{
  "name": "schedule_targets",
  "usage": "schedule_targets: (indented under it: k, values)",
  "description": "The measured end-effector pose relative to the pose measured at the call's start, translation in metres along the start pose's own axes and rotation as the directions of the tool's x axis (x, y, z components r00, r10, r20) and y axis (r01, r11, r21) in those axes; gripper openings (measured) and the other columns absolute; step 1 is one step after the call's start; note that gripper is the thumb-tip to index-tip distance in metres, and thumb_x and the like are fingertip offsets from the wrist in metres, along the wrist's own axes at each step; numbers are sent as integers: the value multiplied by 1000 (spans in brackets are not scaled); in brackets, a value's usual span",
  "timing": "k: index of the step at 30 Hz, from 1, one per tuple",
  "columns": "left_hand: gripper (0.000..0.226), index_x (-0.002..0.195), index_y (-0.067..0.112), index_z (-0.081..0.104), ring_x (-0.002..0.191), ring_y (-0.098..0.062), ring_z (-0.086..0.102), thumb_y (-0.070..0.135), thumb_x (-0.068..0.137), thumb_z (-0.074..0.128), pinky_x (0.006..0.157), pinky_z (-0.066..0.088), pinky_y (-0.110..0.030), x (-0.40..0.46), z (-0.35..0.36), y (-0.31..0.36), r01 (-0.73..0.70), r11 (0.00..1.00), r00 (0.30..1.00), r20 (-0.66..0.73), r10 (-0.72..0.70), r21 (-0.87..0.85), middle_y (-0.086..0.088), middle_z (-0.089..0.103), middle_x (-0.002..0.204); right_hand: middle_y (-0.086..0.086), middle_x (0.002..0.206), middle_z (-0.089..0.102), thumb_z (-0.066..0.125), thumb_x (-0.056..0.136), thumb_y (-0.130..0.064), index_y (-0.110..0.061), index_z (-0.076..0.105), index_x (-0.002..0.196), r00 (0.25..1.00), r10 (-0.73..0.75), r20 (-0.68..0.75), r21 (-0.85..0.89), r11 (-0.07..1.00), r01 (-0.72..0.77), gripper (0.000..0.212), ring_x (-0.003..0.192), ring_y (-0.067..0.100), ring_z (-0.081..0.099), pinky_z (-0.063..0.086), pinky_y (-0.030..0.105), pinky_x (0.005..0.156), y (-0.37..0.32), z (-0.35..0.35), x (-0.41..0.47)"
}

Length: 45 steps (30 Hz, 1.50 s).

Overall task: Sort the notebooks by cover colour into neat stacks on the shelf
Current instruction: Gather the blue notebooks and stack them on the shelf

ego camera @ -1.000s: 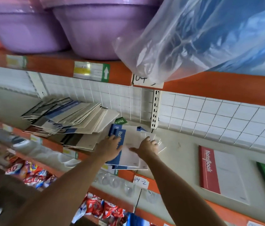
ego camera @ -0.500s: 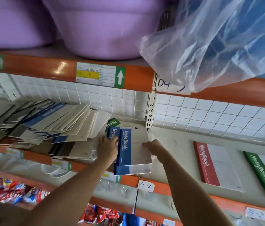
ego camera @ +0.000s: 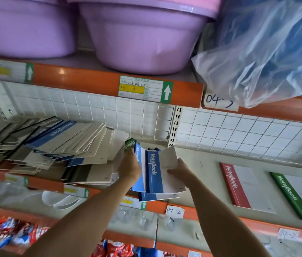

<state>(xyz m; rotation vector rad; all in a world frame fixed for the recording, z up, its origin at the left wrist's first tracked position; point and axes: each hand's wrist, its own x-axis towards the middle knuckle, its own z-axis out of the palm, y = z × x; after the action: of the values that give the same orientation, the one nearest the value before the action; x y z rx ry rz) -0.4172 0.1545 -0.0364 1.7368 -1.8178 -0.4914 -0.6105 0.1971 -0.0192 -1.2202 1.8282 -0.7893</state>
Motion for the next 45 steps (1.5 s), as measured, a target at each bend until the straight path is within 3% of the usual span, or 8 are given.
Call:
schedule_targets:
  k: [4,9,13,17,21,26,36,45]
  values:
    - [34,129,8,40,76,-21,55,10,97,52,60,42,-32,-2,-14,-2,-78,995,993,96,72,55,-11,63,103,13,100,62,65,81,-1,-20,53,86,998,29,-52,54,998,-26,23,100,35,61,53,54,93,-2,-5,-6]
    - [41,140,19,37,60,-17,50,7,101,44,47,40,-29,4,-21,1,-115,993,979,168,118,-26,-7,55,91,17,108,61,45,95,-5,-11,51,115,975,135,-179,183,978,-102,22,92,32,61,53,40,75,-6,-4,-23]
    - [35,135,25,40,72,-29,61,13,102,41,60,53,-39,4,-24,13,-140,986,964,217,157,-92,-12,63,99,15,102,59,41,96,-6,-13,49,115,954,167,-249,270,958,-97,21,94,34,60,54,47,82,-4,-4,-46]
    - [37,136,23,38,70,-32,57,12,100,42,56,41,-31,1,-20,29,-176,979,947,252,198,-106,-15,64,100,14,101,64,43,90,-6,-16,52,113,891,205,-406,279,956,-93,26,92,33,62,55,54,87,11,-9,-60]
    - [44,138,21,35,93,-37,61,7,97,45,65,40,-35,-14,-14,50,-233,968,927,281,249,-91,-16,63,115,9,102,65,46,93,-9,-17,54,109,813,255,-524,294,950,-108,20,91,30,62,54,42,83,17,-20,-95]
    - [31,125,10,41,101,-36,61,7,95,48,70,48,-40,-35,-3,82,-203,976,915,340,216,-73,-17,61,118,7,113,68,43,87,-12,-23,57,126,762,294,-577,317,940,-123,42,97,30,63,52,45,93,35,-43,-127]
    - [29,126,10,47,106,-37,60,20,99,43,74,43,-35,-93,28,165,-239,968,896,367,249,-72,-19,60,123,11,103,59,45,94,-13,-12,51,118,714,328,-619,334,932,-140,24,92,30,58,48,35,76,88,-116,-178]
    - [35,131,12,48,112,-37,58,23,99,43,82,42,-37,-174,89,257,-227,969,899,362,247,-97,-18,59,127,9,90,62,48,87,-11,-6,58,106,690,363,-626,387,913,-130,23,91,32,61,53,38,79,166,-210,-225]
